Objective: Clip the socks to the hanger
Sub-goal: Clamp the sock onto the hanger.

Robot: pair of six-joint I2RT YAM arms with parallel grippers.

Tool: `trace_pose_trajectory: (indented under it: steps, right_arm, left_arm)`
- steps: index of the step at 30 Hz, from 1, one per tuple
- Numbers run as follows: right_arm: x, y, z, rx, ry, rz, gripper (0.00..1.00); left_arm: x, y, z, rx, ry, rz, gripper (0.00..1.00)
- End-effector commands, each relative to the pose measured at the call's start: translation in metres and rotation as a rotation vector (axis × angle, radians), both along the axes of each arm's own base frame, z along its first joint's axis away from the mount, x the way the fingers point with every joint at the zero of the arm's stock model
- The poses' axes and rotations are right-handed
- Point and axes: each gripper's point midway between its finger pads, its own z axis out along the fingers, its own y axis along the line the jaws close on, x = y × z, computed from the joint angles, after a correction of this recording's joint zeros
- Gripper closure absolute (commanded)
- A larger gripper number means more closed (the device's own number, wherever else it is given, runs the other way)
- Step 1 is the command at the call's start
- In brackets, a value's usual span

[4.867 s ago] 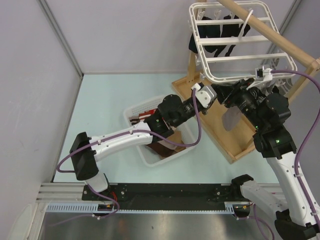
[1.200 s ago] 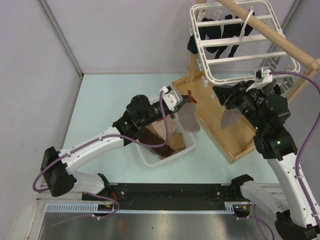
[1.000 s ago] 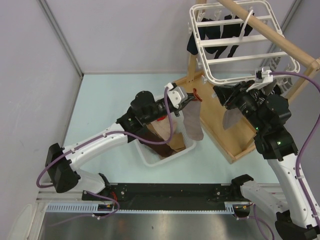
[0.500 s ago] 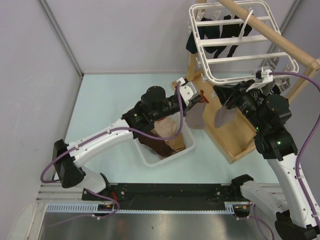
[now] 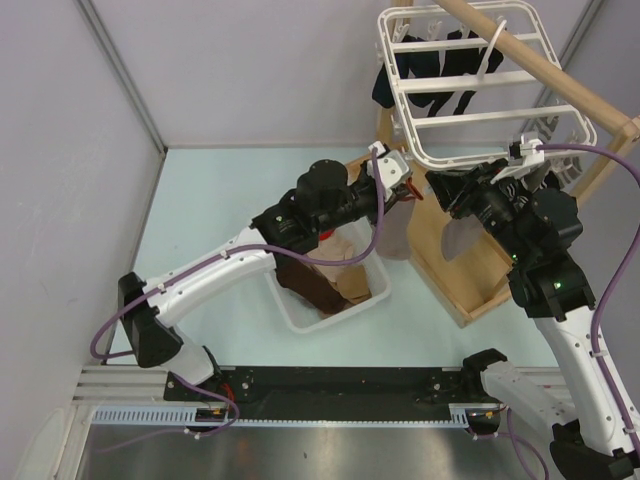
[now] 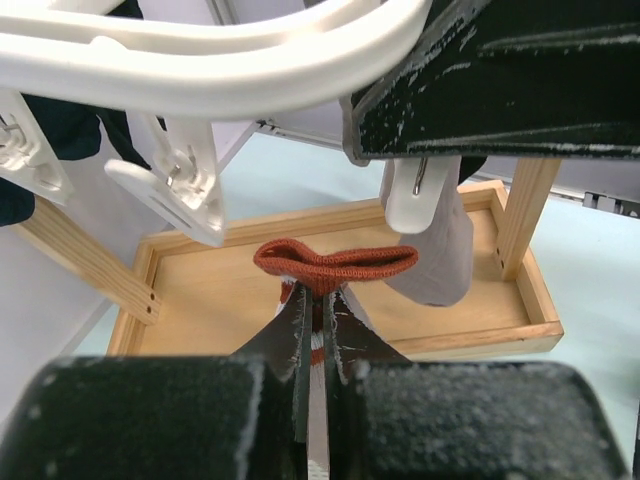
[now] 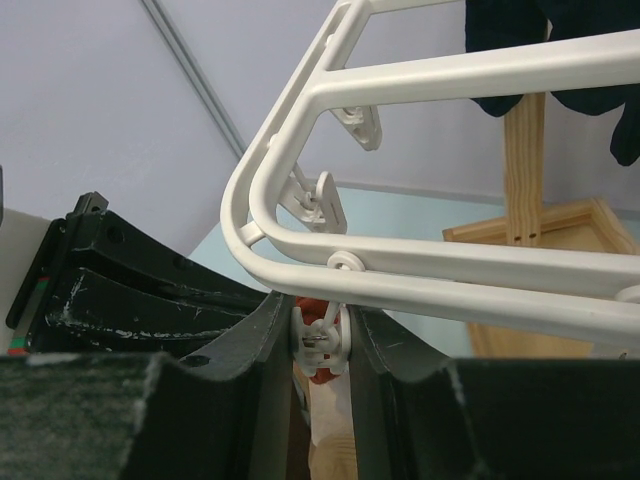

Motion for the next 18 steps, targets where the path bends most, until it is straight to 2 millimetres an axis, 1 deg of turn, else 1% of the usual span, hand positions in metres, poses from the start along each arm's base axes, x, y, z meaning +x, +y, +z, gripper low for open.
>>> trace_pose_trajectory:
  steps: [1, 6, 7, 8, 10, 11, 18]
  right_arm:
    - [-0.004, 0.006, 0.006, -0.01, -0.027, 0.031, 1.0]
    - [-0.005, 0.007, 0.007, -0.011, -0.032, 0.039, 1.0]
    - [-0.005, 0.007, 0.007, -0.011, -0.033, 0.037, 1.0]
    - [-0.005, 0.008, 0.007, -0.011, -0.032, 0.039, 1.0]
    - [-0.005, 0.009, 0.007, -0.014, -0.033, 0.041, 1.0]
    - [-0.006, 0.008, 0.007, -0.015, -0.034, 0.041, 1.0]
    - [-0.003, 0.008, 0.003, -0.022, -0.023, 0.027, 1.0]
  left_arm:
    - [-0.003, -0.003, 0.021, -0.038, 0.007, 0.004, 1.0]
    - [-0.005, -0.006, 0.027, -0.043, 0.009, -0.002, 1.0]
    - [-0.002, -0.006, 0.024, -0.037, 0.014, 0.004, 1.0]
    - [-0.002, -0.006, 0.028, -0.043, 0.013, 0.004, 1.0]
    - [-0.002, -0.008, 0.025, -0.034, 0.02, 0.003, 1.0]
    - [-0.002, -0.009, 0.029, -0.042, 0.017, 0.001, 1.0]
    - [-0.005, -0.009, 0.032, -0.049, 0.022, -0.008, 0.99]
